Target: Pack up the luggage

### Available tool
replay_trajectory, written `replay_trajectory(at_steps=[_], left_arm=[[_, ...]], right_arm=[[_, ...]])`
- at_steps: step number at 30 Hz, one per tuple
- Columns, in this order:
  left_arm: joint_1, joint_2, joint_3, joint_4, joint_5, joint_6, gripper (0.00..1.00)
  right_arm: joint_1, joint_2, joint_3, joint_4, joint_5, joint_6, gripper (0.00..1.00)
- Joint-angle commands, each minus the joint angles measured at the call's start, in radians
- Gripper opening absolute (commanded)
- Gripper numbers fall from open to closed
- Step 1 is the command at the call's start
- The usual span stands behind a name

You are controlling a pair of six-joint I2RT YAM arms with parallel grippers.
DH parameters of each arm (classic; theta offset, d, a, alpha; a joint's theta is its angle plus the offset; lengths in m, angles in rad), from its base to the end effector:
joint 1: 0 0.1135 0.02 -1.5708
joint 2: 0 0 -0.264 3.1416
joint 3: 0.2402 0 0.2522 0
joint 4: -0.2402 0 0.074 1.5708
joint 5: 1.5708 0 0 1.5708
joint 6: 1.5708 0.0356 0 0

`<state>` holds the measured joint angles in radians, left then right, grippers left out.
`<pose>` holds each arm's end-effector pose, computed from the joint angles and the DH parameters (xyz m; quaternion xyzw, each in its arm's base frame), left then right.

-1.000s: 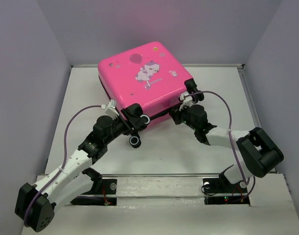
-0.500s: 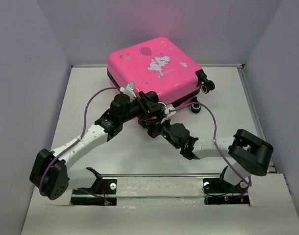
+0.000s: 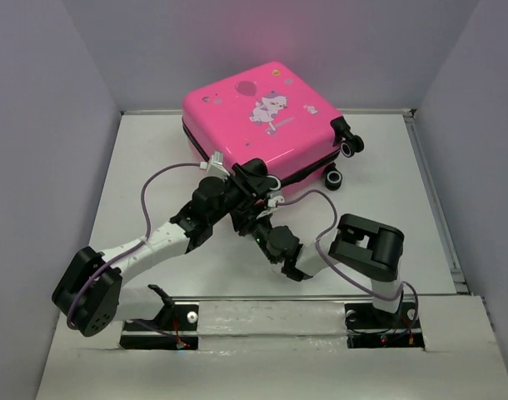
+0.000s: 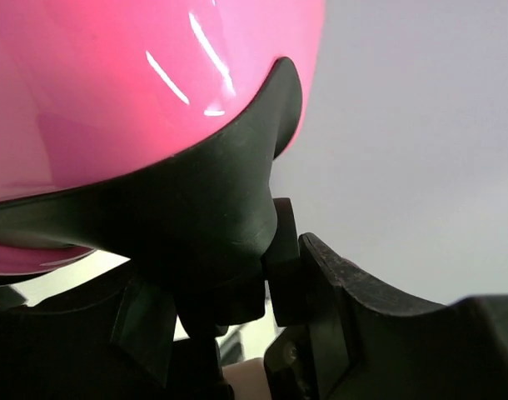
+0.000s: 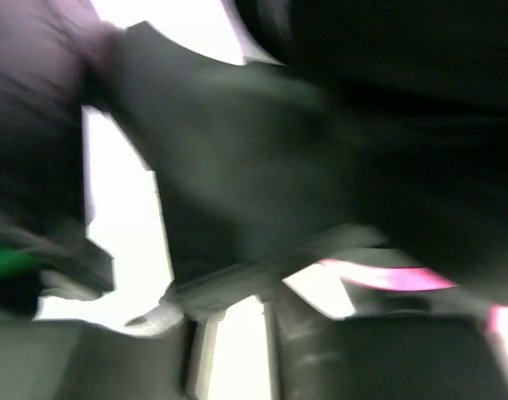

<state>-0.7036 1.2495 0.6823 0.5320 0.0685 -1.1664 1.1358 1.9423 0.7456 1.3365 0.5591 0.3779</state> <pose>0.2157 -0.1862 0.2791 -0.1417 0.7053 -0.5731 0.3924 0.1707 0.3225 0.1679 -0.0398 0.6628 0.3665 0.6517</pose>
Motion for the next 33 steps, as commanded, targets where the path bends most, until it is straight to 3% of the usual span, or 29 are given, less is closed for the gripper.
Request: replay_trajectory(at_steps=[1, 3, 4, 7, 8, 9, 12, 14, 19, 25, 33], left_arm=[[-0.111, -0.096, -0.001, 0.456, 0.129, -0.026, 0.06], [-0.088, -0.126, -0.061, 0.434, 0.125, -0.01, 0.09], [-0.079, -0.134, -0.079, 0.431, 0.128, -0.006, 0.12], [-0.045, -0.162, -0.168, 0.404, 0.134, 0.011, 0.37], [-0.037, -0.168, -0.184, 0.402, 0.137, 0.011, 0.53], [-0.028, -0.176, -0.197, 0.404, 0.14, 0.011, 0.61], [-0.004, -0.196, -0.233, 0.402, 0.149, 0.024, 0.81], [0.006, -0.206, -0.239, 0.393, 0.154, 0.046, 0.89], [0.01, -0.209, -0.242, 0.379, 0.169, 0.071, 0.94], [0.021, -0.219, -0.259, 0.375, 0.185, 0.073, 0.95], [0.041, -0.237, -0.283, 0.362, 0.195, 0.076, 0.95]], right_arm=[[0.078, -0.063, -0.129, 0.38, -0.176, 0.105, 0.51], [0.078, -0.153, -0.262, 0.324, -0.173, 0.092, 0.71], [0.078, -0.192, -0.3, 0.285, -0.188, 0.098, 0.74], [0.078, -0.386, -0.38, 0.008, -0.183, 0.085, 0.81], [0.078, -0.449, -0.374, -0.122, -0.176, 0.084, 0.82], [0.078, -0.509, -0.365, -0.366, -0.168, 0.085, 0.84], [0.078, -0.734, -0.33, -0.746, -0.121, 0.076, 0.9], [0.061, -0.801, -0.299, -0.924, -0.087, 0.07, 0.94], [-0.022, -0.85, -0.18, -1.014, -0.152, -0.034, 0.96], [-0.116, -0.732, 0.009, -1.014, -0.209, -0.168, 0.97], [-0.148, -0.631, 0.115, -0.953, -0.295, -0.205, 0.96]])
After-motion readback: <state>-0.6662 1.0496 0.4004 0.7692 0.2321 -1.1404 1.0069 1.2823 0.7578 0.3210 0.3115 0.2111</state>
